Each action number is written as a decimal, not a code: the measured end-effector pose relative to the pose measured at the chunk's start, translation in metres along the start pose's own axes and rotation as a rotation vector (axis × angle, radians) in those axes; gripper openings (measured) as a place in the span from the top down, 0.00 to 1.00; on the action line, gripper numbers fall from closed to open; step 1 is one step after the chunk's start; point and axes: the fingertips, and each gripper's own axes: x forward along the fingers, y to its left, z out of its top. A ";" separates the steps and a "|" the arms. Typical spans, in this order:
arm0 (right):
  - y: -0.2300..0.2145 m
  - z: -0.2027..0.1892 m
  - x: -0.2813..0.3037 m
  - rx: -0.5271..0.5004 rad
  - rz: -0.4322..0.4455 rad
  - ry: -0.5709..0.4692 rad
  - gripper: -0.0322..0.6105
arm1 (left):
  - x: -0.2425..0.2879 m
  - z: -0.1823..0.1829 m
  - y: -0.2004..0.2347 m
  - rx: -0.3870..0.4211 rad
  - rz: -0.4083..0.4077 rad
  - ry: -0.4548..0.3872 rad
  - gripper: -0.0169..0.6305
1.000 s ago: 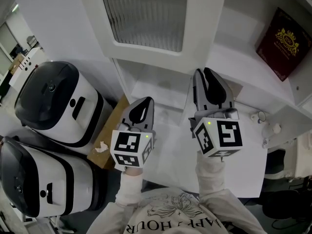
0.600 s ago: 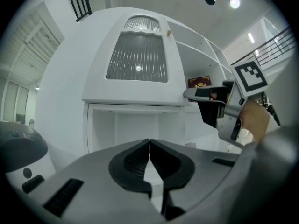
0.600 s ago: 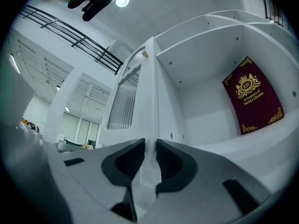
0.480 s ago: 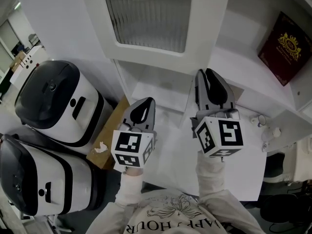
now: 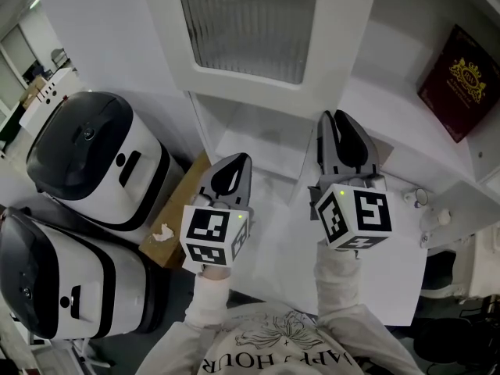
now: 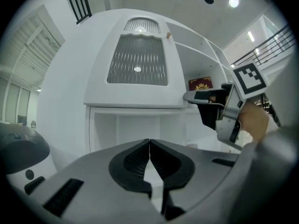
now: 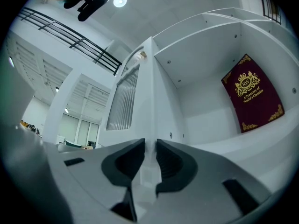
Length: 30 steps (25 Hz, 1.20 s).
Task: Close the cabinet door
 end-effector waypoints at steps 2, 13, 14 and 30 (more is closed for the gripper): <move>0.001 0.000 -0.001 -0.011 -0.006 0.001 0.83 | -0.004 0.000 0.001 -0.004 0.003 -0.004 0.97; 0.009 0.002 -0.027 -0.029 -0.080 0.017 0.84 | -0.025 0.012 -0.002 -0.004 -0.021 -0.036 0.97; 0.011 0.001 -0.029 -0.030 -0.085 0.024 0.85 | -0.027 0.013 -0.003 -0.004 -0.026 -0.039 0.97; 0.037 -0.018 -0.075 -0.013 -0.218 0.111 0.90 | -0.062 0.027 -0.002 -0.006 -0.127 -0.066 0.97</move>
